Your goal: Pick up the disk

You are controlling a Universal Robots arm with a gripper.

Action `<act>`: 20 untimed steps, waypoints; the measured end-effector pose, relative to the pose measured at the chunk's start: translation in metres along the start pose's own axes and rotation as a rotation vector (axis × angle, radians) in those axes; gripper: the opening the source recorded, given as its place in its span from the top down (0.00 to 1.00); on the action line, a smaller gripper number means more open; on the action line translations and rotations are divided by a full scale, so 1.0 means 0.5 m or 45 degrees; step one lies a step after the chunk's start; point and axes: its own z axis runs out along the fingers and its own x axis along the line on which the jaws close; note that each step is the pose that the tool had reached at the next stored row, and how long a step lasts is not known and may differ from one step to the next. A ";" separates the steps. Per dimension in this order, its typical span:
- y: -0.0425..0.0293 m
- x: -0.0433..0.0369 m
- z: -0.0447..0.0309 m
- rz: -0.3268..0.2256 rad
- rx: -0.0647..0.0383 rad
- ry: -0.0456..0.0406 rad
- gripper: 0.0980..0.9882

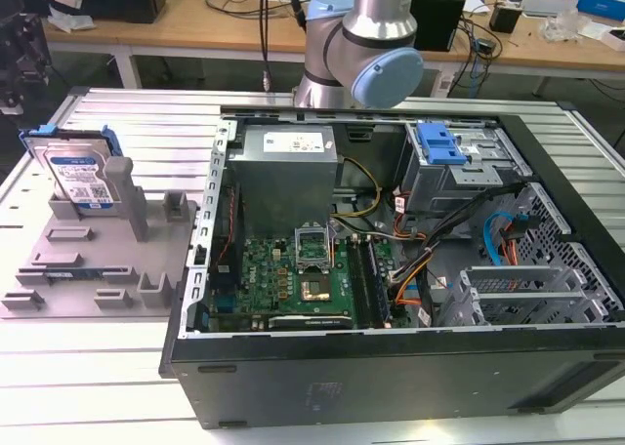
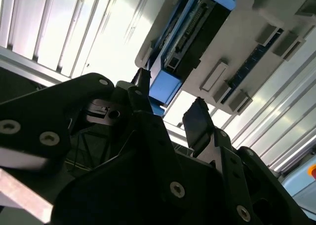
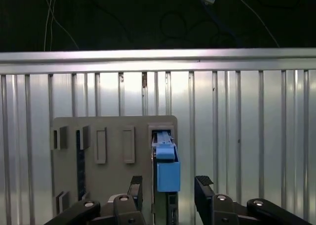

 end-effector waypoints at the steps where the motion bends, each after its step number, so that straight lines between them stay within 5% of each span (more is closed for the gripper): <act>1: 0.001 0.000 0.002 -0.004 0.000 0.000 0.50; 20: 0.001 0.000 0.036 -0.006 0.000 0.000 0.50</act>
